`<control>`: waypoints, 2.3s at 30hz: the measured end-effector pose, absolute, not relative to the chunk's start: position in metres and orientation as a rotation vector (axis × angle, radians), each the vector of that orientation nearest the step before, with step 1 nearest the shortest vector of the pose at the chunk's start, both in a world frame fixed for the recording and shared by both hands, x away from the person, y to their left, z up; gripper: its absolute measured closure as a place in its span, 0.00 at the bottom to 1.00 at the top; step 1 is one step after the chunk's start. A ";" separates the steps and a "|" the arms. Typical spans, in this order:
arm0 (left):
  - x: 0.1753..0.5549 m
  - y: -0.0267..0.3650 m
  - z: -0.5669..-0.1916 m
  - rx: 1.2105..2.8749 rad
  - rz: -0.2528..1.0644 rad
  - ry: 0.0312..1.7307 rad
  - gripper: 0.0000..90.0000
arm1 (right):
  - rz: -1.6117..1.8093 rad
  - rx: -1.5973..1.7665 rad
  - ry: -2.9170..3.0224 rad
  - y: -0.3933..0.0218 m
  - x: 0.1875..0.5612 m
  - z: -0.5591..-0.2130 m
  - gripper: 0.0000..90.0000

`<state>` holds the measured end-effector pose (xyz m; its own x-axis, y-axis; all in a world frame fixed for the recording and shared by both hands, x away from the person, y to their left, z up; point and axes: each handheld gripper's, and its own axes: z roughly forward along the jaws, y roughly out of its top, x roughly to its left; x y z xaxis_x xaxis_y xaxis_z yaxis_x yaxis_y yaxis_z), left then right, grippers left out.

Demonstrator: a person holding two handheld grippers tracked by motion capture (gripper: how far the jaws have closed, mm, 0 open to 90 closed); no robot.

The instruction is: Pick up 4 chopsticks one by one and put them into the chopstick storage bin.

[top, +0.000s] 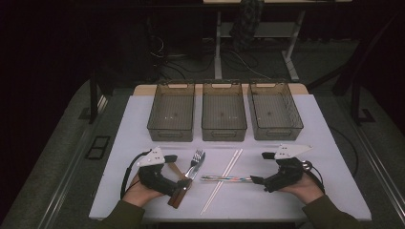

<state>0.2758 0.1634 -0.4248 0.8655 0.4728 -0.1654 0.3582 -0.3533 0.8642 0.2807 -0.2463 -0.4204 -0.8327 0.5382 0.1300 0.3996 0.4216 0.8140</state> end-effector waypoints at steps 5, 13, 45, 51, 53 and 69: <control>0.275 0.163 -0.425 1.983 0.134 0.607 0.00 | 1.400 0.826 2.531 -0.238 0.285 -0.422 0.03; 0.275 0.163 -0.424 1.978 0.134 0.605 0.00 | 1.422 0.804 2.544 -0.226 0.292 -0.422 0.03; 0.276 0.163 -0.424 1.980 0.132 0.596 0.01 | 1.292 0.659 2.743 -0.203 0.296 -0.429 0.56; 0.276 0.163 -0.424 1.982 0.131 0.595 0.01 | 1.231 0.625 2.764 -0.198 0.295 -0.434 0.63; 0.276 0.163 -0.424 1.981 0.132 0.595 0.01 | 1.211 0.619 2.780 -0.196 0.295 -0.436 0.64; 0.276 0.161 -0.425 1.988 0.124 0.596 0.02 | 1.156 0.570 2.832 -0.189 0.296 -0.444 0.75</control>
<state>0.2764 0.1613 -0.4255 0.8725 0.4598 -0.1653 0.3552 -0.3646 0.8608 0.2960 -0.1894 -0.4440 -0.9324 0.3447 0.1089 0.3225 0.6571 0.6813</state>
